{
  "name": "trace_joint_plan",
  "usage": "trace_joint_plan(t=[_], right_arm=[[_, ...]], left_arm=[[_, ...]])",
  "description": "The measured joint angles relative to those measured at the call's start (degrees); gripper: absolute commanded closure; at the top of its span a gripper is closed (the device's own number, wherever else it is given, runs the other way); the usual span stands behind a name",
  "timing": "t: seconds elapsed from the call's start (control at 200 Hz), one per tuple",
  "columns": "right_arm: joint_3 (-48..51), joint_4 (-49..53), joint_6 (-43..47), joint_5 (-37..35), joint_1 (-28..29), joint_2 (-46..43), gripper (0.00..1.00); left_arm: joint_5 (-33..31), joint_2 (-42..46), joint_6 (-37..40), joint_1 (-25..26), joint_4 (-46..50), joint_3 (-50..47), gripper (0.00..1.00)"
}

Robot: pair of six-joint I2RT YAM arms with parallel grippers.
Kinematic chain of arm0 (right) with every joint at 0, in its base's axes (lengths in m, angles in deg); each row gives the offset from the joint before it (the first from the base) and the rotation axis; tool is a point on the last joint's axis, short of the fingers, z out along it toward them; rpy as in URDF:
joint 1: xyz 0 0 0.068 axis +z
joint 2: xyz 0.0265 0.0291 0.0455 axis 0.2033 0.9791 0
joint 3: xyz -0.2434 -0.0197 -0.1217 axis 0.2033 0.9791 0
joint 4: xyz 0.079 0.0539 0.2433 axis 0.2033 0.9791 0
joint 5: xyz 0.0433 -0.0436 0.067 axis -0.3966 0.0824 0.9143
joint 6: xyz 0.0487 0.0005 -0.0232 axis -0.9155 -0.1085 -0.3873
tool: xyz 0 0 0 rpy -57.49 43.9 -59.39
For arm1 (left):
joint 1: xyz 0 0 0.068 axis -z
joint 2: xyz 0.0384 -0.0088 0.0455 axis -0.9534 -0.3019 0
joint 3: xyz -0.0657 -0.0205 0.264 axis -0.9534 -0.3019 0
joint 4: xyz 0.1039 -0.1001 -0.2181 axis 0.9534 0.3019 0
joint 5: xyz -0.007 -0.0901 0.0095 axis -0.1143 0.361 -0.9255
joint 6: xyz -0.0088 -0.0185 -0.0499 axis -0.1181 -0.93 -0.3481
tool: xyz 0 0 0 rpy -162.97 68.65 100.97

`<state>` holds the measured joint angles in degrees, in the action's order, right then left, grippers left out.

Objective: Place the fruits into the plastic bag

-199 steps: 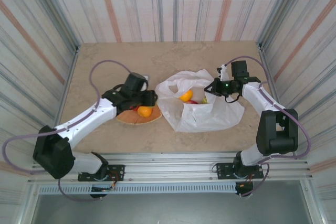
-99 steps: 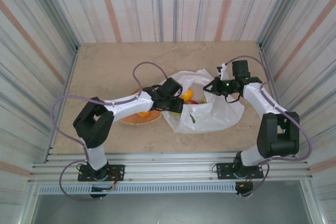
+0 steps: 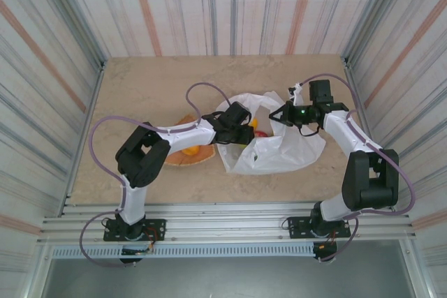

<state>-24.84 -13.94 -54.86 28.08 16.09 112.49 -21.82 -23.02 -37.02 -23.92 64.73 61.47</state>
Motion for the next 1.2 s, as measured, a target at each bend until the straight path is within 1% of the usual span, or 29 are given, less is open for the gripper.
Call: trace_joint_plan(t=[0.155,0.306,0.706,0.842,1.012,1.097,1.202], right_arm=[[1.03,-0.7,0.0,0.0,-0.11,0.0,1.0],[1.38,-1.03,-0.02,0.0,-0.26,0.02,1.0],[1.4,-1.36,-0.02,0.0,-0.33,0.02,1.0],[1.86,-1.49,0.0,0.0,-0.7,0.02,1.0],[2.34,-1.62,0.0,0.0,-1.14,0.07,1.0],[2.34,-1.97,0.0,0.02,-1.14,0.15,1.0],[2.32,-2.16,0.0,0.04,-1.14,0.48,1.0]], left_arm=[[-0.59,0.04,-0.33,0.0,-0.79,-0.02,0.22],[-1.01,1.33,-0.35,0.0,-1.11,-0.81,0.19],[-1.2,6.8,-0.02,0.0,-1.05,-3.72,0.19],[-1.2,11.67,1.62,0.0,0.2,-6.93,0.19],[-0.85,20.87,4.81,-0.26,1.97,-13.16,0.2],[-0.11,24.9,6.34,-0.98,2.82,-15.96,0.21],[0.28,28.68,7.65,-2.71,3.52,-19.02,0.26]])
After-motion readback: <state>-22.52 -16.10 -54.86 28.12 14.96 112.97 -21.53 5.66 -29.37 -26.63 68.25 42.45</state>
